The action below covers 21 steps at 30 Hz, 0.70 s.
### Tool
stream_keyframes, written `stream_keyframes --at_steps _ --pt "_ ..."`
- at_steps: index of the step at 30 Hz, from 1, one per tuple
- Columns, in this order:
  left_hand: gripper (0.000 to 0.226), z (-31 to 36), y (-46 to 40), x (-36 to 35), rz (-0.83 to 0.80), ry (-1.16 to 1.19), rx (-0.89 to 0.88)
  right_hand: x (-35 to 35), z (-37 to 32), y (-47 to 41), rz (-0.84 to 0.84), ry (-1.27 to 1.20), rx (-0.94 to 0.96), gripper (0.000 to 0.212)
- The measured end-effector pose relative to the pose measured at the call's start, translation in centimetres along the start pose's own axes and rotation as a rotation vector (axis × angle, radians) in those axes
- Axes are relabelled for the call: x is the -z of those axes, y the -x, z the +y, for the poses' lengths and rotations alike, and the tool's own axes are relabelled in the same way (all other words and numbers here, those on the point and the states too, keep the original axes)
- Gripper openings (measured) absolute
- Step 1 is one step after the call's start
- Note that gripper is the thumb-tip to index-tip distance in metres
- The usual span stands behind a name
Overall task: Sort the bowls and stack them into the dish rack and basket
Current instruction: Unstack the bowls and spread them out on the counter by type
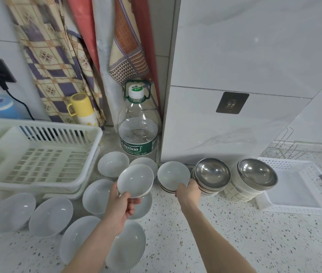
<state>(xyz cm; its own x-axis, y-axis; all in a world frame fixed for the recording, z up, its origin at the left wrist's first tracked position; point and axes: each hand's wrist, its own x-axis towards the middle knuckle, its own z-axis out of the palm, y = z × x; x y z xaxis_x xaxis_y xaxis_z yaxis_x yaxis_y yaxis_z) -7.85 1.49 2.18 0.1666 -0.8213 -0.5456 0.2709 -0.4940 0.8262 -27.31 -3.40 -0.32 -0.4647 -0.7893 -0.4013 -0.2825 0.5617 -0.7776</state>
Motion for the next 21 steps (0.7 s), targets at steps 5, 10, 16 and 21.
stream_keyframes --at_steps 5,10,16,21 --pt "0.052 -0.3 0.6 0.5 0.0 0.026 0.003 0.0 -0.2 0.8 0.028 -0.021 0.052 0.038" --pt "0.054 -0.8 1.4 1.3 0.004 0.064 -0.001 0.8 -0.5 2.3 0.007 -0.155 0.15 0.037" --pt "0.054 -2.6 2.6 2.5 -0.014 0.106 0.021 3.4 2.0 5.6 -0.057 -0.402 0.164 0.05" --pt "0.046 -3.9 3.4 2.7 -0.025 0.136 0.013 5.0 6.0 8.4 -0.051 -0.436 0.128 0.046"
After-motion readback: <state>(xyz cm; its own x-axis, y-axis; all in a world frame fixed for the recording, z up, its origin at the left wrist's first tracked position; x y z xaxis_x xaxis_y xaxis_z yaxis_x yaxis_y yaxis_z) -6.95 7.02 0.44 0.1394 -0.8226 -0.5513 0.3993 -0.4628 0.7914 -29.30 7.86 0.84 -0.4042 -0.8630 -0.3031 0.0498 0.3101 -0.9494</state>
